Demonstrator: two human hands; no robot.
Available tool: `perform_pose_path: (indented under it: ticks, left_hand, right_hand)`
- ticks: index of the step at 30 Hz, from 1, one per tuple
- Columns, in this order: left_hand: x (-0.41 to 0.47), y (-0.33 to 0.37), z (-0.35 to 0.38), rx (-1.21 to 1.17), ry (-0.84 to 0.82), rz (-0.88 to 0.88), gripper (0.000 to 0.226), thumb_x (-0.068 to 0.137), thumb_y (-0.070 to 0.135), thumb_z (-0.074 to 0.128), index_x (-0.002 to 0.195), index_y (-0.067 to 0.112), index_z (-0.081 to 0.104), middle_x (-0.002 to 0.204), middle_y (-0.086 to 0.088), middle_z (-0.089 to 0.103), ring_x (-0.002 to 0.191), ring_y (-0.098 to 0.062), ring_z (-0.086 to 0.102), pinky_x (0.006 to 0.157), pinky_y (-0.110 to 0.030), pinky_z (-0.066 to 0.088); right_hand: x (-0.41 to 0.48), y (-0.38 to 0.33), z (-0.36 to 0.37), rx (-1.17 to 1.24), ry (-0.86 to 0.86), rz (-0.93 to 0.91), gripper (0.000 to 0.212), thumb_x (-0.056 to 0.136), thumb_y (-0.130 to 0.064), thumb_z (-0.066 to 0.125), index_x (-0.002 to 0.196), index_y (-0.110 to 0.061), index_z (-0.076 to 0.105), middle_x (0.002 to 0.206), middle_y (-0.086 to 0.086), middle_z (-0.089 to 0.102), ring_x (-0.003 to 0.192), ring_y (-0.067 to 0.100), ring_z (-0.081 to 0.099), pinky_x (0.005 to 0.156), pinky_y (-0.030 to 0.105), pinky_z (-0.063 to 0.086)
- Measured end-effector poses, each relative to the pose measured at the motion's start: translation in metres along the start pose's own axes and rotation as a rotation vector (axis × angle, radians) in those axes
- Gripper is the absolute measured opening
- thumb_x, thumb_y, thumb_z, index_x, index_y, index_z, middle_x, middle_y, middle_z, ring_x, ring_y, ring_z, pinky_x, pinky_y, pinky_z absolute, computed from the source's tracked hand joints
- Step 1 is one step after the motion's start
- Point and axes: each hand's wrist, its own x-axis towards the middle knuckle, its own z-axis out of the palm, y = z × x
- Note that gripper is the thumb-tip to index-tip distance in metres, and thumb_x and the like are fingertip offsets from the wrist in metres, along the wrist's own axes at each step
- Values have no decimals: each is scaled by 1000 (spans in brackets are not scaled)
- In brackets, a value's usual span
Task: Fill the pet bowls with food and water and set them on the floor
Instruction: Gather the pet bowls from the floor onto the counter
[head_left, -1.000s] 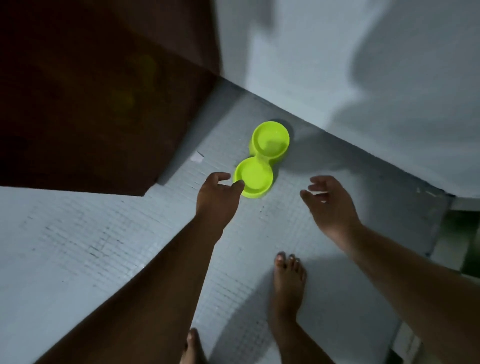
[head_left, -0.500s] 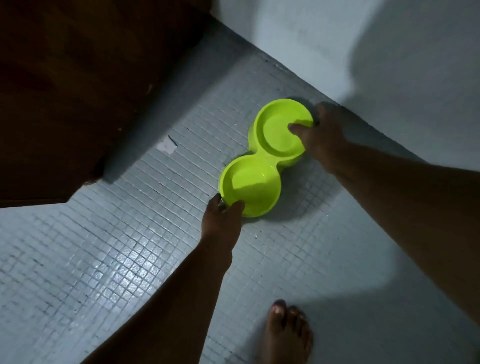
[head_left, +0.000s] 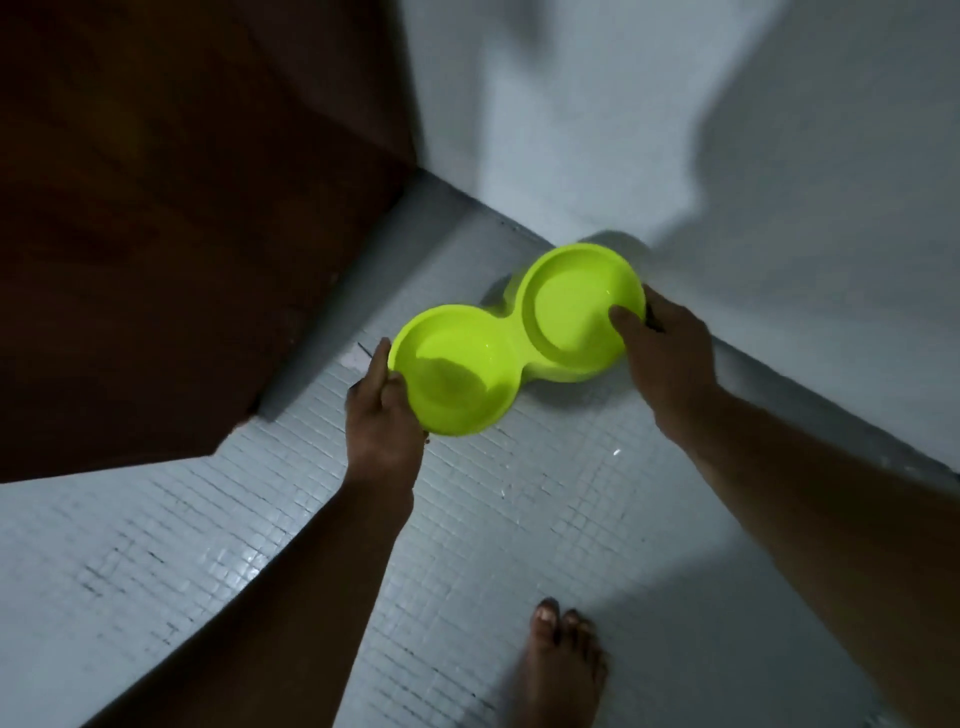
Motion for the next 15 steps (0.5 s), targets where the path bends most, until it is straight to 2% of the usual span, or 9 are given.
perform_pose_path:
  ticks: [1, 3, 4, 6, 7, 9, 11, 13, 15]
  left_hand:
    - [1, 12, -5, 38, -19, 64, 37, 97, 45, 47, 130, 58, 60, 143, 5, 50, 125, -26, 57, 98, -60, 54]
    - [0, 33, -15, 90, -57, 173, 42, 84, 60, 49, 124, 65, 59, 146, 4, 54, 130, -25, 57, 104, -59, 51]
    - [-3, 44, -20, 105, -69, 208, 44, 82, 64, 50, 124, 67, 57, 146, 5, 55, 131, -24, 57, 106, -57, 50]
    - [-25, 79, -29, 131, -115, 294, 41, 85, 64, 51, 125, 69, 56, 144, 7, 56, 132, -22, 56, 108, -55, 48]
    - [-40, 98, -35, 134, -129, 340, 39, 90, 58, 52, 128, 64, 58, 141, 8, 58, 132, -21, 56, 110, -54, 47]
    - [-71, 133, -50, 133, -166, 413, 37, 103, 36, 55, 139, 39, 62, 135, 7, 59, 130, -18, 57, 113, -47, 45]
    - [-102, 165, -70, 126, -222, 430, 36, 108, 20, 50, 142, 21, 60, 133, 4, 60, 126, -13, 57, 112, -36, 45]
    - [-140, 197, -93, 106, -275, 425, 33, 108, 16, 48, 138, 16, 62, 129, 2, 64, 117, -11, 58, 98, -23, 49]
    - [-177, 222, -117, 88, -308, 440, 27, 107, 15, 49, 130, 18, 65, 119, 1, 67, 110, -14, 61, 90, -24, 49]
  right_hand:
    - [-12, -10, -11, 56, 45, 3, 26, 85, -34, 62, 104, -21, 73, 85, 1, 70, 82, 9, 59, 79, 34, 50]
    - [-33, -30, -29, 151, 158, 23, 12, 85, -41, 62, 88, -36, 73, 77, -2, 69, 80, 14, 61, 82, 48, 55]
    - [-45, -40, -38, 199, 209, 44, 11, 83, -47, 62, 82, -43, 72, 74, -6, 69, 81, 15, 63, 82, 53, 55]
    - [-71, -57, -56, 308, 301, 88, 14, 80, -54, 63, 78, -43, 73, 71, -10, 69, 82, 16, 65, 80, 57, 56]
    - [-87, -68, -65, 356, 341, 104, 19, 80, -55, 64, 78, -38, 73, 71, -9, 69, 81, 17, 66, 80, 58, 57]
    - [-126, -98, -83, 465, 401, 132, 22, 82, -51, 65, 76, -30, 72, 70, -3, 66, 76, 18, 63, 80, 57, 58]
    - [-169, -130, -101, 565, 441, 151, 22, 90, -38, 66, 74, -23, 67, 71, 4, 62, 75, 20, 59, 74, 51, 57]
    - [-216, -160, -120, 600, 488, 161, 24, 96, -28, 63, 74, -19, 61, 72, 9, 58, 76, 23, 58, 68, 45, 55]
    - [-263, -188, -140, 607, 529, 167, 25, 97, -27, 63, 75, -18, 59, 71, 11, 57, 73, 24, 58, 66, 48, 56]
